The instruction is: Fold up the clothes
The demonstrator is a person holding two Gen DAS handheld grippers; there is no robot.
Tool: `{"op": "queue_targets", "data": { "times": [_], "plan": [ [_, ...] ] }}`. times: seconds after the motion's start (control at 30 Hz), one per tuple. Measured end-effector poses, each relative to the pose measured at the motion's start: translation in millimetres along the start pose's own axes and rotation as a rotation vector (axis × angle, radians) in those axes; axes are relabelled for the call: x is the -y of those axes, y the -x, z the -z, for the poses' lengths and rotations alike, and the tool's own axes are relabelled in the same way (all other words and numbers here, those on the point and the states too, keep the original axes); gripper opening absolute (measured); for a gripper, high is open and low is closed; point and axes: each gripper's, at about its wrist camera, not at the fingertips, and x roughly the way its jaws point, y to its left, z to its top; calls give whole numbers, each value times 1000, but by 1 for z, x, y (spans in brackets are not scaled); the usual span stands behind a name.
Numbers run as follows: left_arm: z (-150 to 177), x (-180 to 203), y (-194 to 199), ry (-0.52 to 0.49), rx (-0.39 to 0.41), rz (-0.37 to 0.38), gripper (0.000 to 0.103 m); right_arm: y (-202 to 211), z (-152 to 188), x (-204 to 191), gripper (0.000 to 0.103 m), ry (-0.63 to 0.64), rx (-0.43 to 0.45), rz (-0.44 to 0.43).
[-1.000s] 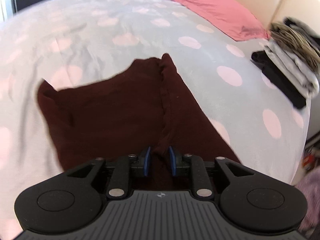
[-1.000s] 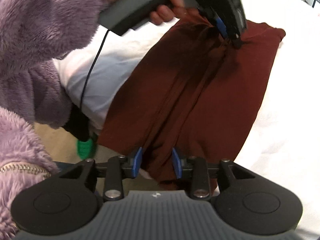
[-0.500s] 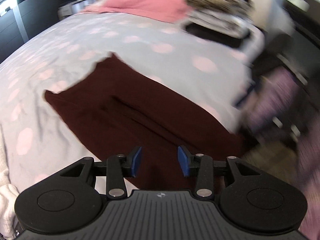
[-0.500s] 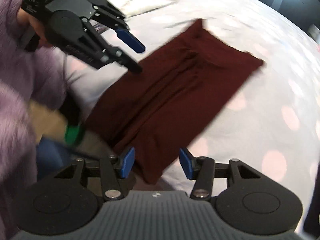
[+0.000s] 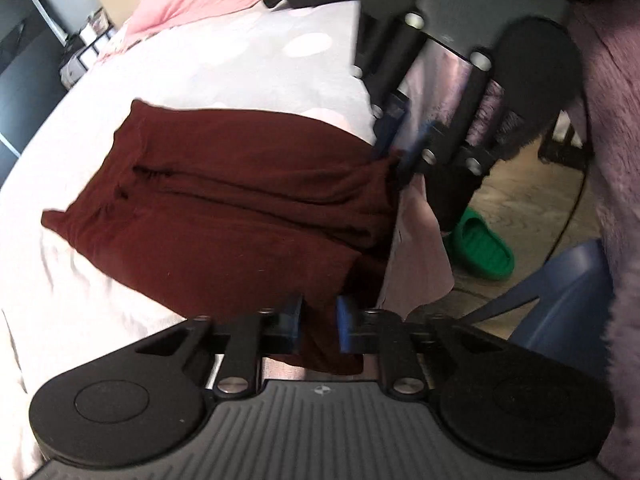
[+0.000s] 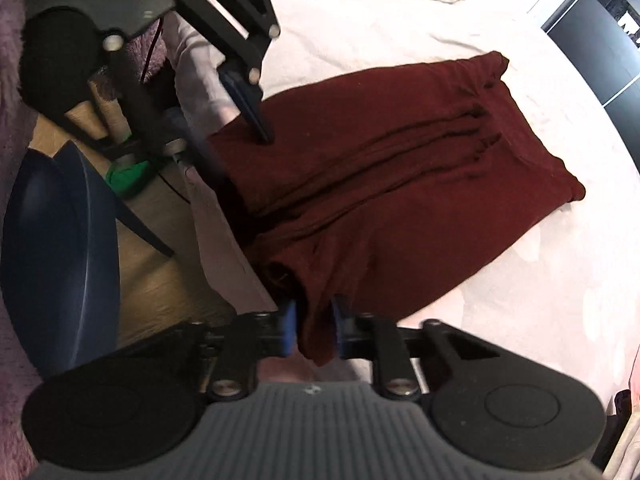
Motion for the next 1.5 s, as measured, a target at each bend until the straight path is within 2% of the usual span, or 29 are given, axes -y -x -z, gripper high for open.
{"op": "queue_targets", "data": {
  "times": [0.1, 0.23, 0.33, 0.37, 0.4, 0.47, 0.5, 0.57, 0.63, 0.67, 0.73, 0.83, 0.9, 1.0, 1.07, 1.13, 1.27, 1.33, 1.5],
  "plan": [
    [0, -2, -4, -6, -20, 21, 11, -3, -4, -4, 19, 12, 1, -41],
    [9, 2, -3, -9, -66, 84, 11, -17, -1, -19, 19, 81, -60, -143],
    [16, 4, 1, -15, -86, 128, 11, -16, 3, -29, 20, 144, -84, -141],
    [18, 4, 3, -21, -85, 127, 11, -12, 3, -28, 25, 142, -70, -141],
    [19, 4, 6, -24, -73, 109, 11, -7, 4, -25, 34, 129, -49, -144],
    [19, 2, 14, -36, -42, 77, 12, 6, 3, -16, 38, 95, 3, -145],
    [20, 1, 18, -51, -34, 58, 14, 13, 3, -12, 38, 82, 25, -139],
    [22, -1, 26, -79, -18, 20, 28, 24, 4, -4, 39, 69, 61, -111],
    [22, -5, 35, -94, 12, -1, 35, 33, 4, 5, 39, 66, 86, -77],
    [22, -6, 38, -111, 29, -16, 43, 37, 5, 9, 42, 66, 98, -62],
    [21, -5, 42, -177, 64, -74, 50, 43, 4, 16, 55, 75, 117, -42],
    [24, 5, 36, -334, 83, -143, 53, 49, 1, 17, 67, 124, 134, 13],
    [33, 12, 29, -472, 87, -177, 53, 49, 1, 9, 78, 204, 137, 79],
    [48, 20, 17, -657, 86, -217, 57, 40, 10, -1, 81, 365, 121, 148],
    [60, 27, 15, -758, 89, -240, 59, 27, 18, -7, 85, 506, 103, 199],
    [75, 35, 8, -910, 97, -267, 65, 16, 29, -17, 89, 669, 77, 238],
    [101, 49, -10, -1137, 125, -348, 65, 0, 52, -27, 89, 895, 20, 254],
    [108, 61, -14, -1149, 160, -395, 68, -8, 62, -31, 89, 957, 26, 282],
    [114, 74, -31, -1198, 202, -444, 68, -18, 80, -40, 89, 1056, 77, 346]
  ]
}}
